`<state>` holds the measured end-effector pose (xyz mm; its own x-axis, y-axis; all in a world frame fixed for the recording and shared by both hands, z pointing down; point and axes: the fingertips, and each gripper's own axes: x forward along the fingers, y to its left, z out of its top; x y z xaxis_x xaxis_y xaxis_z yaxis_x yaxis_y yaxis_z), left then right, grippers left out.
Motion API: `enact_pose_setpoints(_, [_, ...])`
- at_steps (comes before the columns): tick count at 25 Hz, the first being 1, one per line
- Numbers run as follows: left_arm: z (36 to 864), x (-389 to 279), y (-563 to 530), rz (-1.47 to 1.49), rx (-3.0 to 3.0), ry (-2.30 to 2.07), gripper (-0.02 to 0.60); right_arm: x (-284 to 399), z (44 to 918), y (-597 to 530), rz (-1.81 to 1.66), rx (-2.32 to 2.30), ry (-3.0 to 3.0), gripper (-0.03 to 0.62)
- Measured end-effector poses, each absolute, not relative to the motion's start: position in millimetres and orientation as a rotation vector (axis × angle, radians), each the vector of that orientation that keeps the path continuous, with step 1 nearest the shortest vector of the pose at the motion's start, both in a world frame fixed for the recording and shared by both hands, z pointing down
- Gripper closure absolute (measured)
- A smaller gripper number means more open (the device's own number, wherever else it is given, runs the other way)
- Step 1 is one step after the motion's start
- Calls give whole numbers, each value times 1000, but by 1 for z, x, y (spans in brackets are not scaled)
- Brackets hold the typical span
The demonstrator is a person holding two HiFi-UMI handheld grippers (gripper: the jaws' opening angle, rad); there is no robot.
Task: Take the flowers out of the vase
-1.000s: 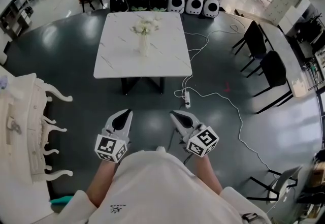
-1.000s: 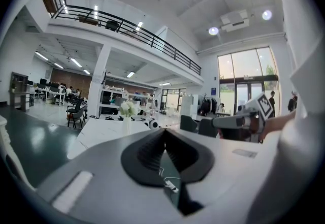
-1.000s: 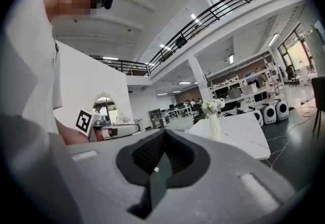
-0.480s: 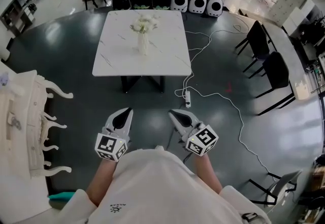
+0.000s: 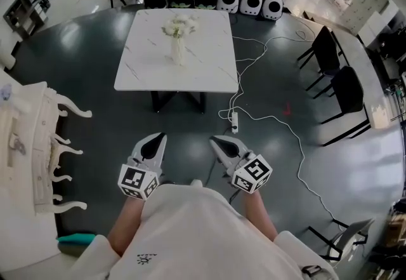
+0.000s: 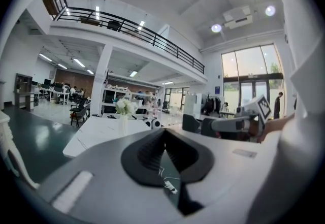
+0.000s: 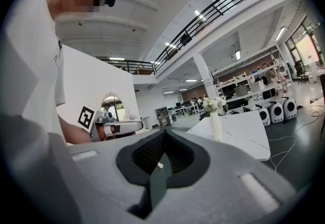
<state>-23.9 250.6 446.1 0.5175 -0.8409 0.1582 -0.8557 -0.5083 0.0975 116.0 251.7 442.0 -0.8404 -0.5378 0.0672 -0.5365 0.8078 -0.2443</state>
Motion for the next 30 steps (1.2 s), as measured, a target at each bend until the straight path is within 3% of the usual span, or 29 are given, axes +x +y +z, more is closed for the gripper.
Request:
enact_pose_setpoints(15, [452, -15, 258, 148, 2569, -1481, 592, 137, 444, 252, -413, -896, 2965, 594])
enact_pose_setpoints(30, [447, -37, 215, 138, 2608, -1456, 592, 109, 440, 211, -385, -901, 2951, 594])
